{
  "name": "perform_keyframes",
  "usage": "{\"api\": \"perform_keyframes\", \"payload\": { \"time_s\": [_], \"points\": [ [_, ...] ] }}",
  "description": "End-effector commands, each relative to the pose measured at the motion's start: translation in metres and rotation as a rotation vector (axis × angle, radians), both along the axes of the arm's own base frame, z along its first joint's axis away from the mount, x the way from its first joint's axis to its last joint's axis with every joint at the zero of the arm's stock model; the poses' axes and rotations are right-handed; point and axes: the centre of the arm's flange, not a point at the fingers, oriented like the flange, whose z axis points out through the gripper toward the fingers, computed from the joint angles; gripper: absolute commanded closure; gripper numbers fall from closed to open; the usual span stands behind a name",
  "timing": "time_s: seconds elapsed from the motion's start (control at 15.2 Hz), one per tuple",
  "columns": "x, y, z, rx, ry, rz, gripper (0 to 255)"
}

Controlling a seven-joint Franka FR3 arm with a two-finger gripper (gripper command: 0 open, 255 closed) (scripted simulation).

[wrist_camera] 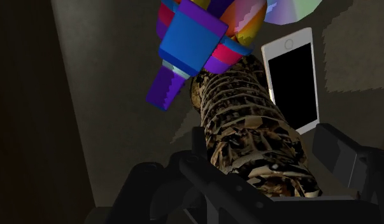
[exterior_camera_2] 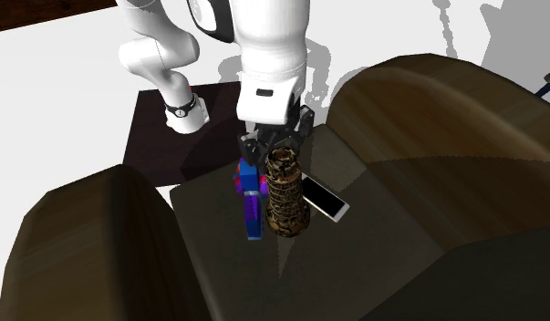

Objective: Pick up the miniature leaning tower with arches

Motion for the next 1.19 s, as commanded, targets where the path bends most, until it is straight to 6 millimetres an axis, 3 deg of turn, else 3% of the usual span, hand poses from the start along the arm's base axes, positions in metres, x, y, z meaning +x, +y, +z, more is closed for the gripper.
{"api": "perform_keyframes", "payload": {
  "time_s": [0.0,0.2,1.12],
  "points": [
    [0.000,0.000,-0.001,-0.001,0.001,0.000,255],
    [0.001,0.000,-0.001,-0.001,0.001,0.000,255],
    [0.001,0.000,0.073,-0.001,0.001,0.000,255]
  ]
}}
